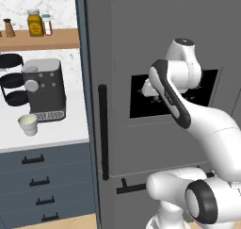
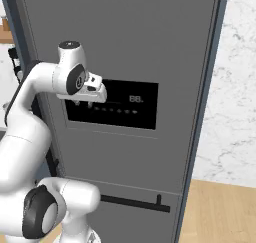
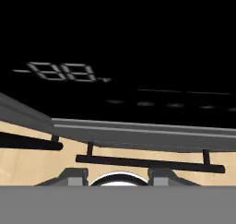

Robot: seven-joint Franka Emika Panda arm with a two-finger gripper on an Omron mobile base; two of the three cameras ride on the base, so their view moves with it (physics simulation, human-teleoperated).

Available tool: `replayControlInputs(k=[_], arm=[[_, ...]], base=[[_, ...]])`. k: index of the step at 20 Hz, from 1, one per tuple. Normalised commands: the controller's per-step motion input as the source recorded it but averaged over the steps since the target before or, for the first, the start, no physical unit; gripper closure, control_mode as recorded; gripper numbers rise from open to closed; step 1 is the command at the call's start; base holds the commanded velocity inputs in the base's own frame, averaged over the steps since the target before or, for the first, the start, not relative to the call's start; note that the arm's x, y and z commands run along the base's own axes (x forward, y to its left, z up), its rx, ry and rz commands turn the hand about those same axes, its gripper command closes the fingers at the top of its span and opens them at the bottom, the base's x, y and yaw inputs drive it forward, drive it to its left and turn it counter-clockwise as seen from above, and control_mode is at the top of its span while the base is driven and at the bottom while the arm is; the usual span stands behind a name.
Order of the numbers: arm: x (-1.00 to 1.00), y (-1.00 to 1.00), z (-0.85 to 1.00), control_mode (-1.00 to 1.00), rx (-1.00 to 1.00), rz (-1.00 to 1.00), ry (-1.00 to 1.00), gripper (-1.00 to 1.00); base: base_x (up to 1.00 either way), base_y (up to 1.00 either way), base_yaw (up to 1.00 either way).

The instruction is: Grab a lemon wedge from the fridge and one ice cube from the ice bowl, and put them in the glass of lemonade.

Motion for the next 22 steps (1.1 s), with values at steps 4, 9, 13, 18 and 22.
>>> replayControlInputs(k=[4, 9, 13, 18, 22], arm=[[-0.33, -0.02, -0.01, -1.0, -0.01, 0.0, -0.03, -1.0], [-0.89, 0.09, -0.02, -1.0, 0.0, 0.02, -0.12, -1.0], [0.0, 0.0, 0.0, 1.0, 0.0, 0.0, 0.0, -1.0], [0.0, 0.0, 0.0, 1.0, 0.0, 0.0, 0.0, -1.0], [0.0, 0.0, 0.0, 1.0, 0.0, 0.0, 0.0, -1.0]], base=[[0.0, 0.0, 0.0], [0.0, 0.0, 0.0], [-0.34, 0.95, 0.08], [0.06, 1.0, 0.0], [0.39, 1.0, 0.0]])
